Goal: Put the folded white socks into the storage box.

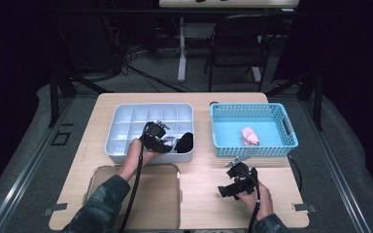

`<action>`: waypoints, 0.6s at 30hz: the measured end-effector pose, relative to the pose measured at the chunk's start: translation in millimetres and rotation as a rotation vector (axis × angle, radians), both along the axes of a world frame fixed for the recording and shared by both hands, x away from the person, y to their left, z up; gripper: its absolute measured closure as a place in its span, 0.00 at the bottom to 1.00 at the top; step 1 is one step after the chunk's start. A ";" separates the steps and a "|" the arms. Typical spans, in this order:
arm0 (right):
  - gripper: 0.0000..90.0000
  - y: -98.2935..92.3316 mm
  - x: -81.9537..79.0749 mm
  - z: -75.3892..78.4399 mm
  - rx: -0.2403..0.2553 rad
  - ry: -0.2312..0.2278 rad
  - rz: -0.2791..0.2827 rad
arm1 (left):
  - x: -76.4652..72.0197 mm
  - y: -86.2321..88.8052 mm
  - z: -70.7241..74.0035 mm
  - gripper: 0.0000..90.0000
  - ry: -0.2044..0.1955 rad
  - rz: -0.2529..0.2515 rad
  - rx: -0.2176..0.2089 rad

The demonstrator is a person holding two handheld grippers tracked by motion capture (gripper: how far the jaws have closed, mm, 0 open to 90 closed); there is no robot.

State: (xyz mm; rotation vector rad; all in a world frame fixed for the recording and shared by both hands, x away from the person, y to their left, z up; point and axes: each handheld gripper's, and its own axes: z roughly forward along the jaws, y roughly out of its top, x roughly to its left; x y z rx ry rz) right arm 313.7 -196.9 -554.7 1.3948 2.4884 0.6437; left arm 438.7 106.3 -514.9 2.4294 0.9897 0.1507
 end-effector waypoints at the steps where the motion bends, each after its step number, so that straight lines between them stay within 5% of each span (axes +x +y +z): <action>1: 0.04 -0.1 0.1 -0.1 0.000 -0.001 0.000 | 0.0 -0.4 -1.0 0.74 -0.001 0.000 0.000; 13: 0.04 0.0 -0.1 0.3 0.004 -0.002 0.000 | 3.1 1.4 -2.4 0.74 0.020 -0.002 -0.021; 18: 0.04 -1.2 -0.3 1.4 0.006 -0.011 -0.005 | 1.4 3.2 4.6 0.63 0.019 -0.006 -0.043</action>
